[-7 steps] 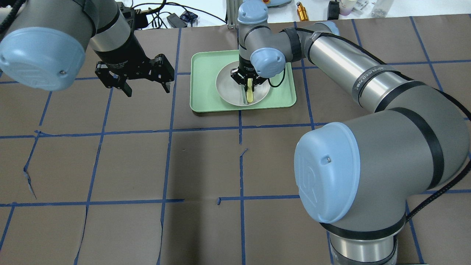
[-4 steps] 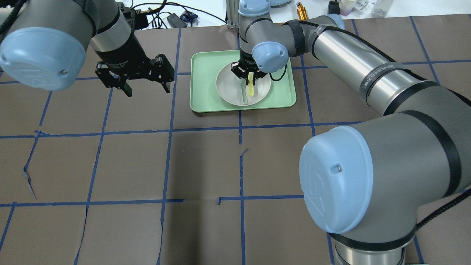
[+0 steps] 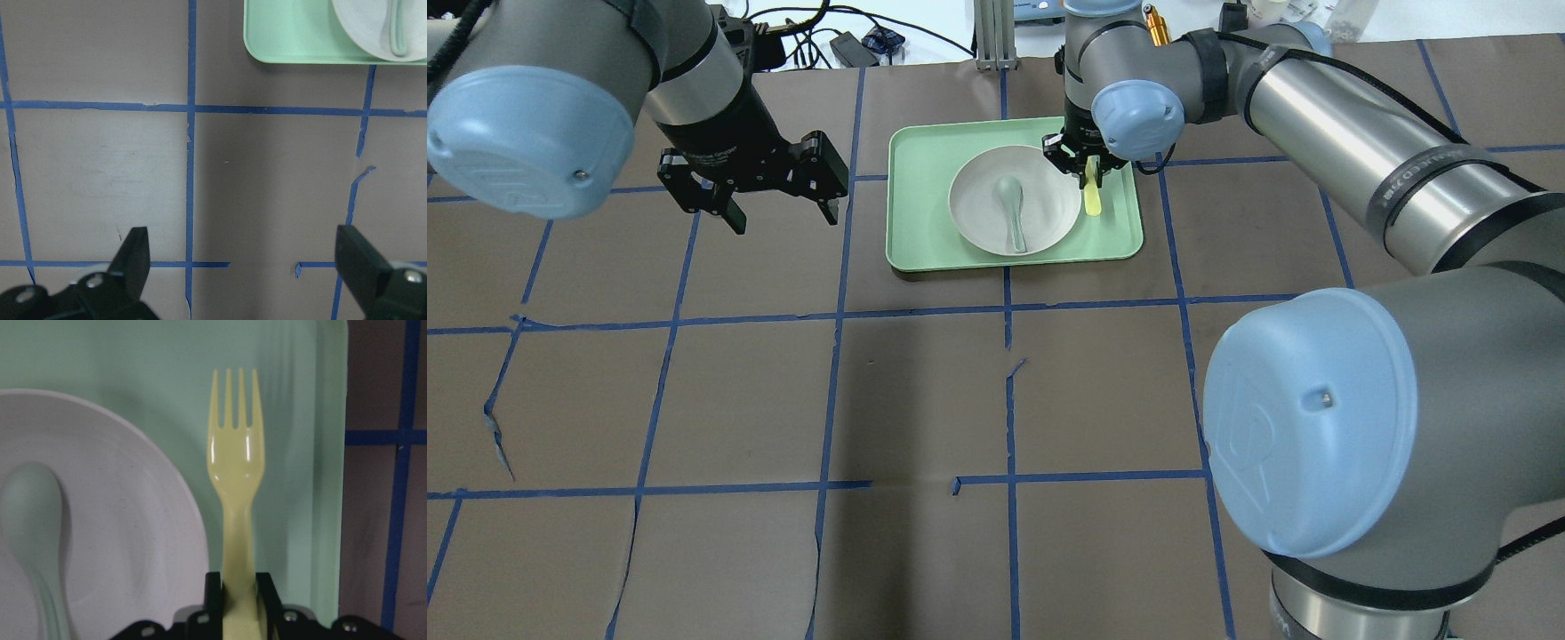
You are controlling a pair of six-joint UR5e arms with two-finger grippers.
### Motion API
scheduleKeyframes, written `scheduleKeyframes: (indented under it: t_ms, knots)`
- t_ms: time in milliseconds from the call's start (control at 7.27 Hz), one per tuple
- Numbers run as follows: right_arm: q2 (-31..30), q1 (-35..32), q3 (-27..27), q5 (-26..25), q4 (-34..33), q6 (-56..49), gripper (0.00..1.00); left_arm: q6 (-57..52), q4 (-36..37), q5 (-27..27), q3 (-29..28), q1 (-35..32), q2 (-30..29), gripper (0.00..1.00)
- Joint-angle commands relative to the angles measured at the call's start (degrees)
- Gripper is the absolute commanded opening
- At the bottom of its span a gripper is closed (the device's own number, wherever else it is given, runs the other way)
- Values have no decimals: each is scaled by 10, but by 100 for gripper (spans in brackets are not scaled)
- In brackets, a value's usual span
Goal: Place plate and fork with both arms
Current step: 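Lift the yellow fork with the right gripper and set it beside the plate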
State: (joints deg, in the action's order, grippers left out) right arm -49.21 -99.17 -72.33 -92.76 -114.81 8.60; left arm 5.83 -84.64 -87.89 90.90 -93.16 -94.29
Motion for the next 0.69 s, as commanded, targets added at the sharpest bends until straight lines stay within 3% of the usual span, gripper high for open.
scheduleKeyframes:
  t_ms: [0,138,413,550]
  knots:
    - [7,10,-26,4,-30,-10,10,-1,0,0,0,0,0,100]
    - [13,10,-27,5,-33,-9,18,0,0,0,0,0,0,100]
    - [12,10,-33,6,-35,-11,100,0,0,0,1,0,0,100]
    - [-6,11,-40,4,-34,-16,100,0,-1,0,1,0,2,100]
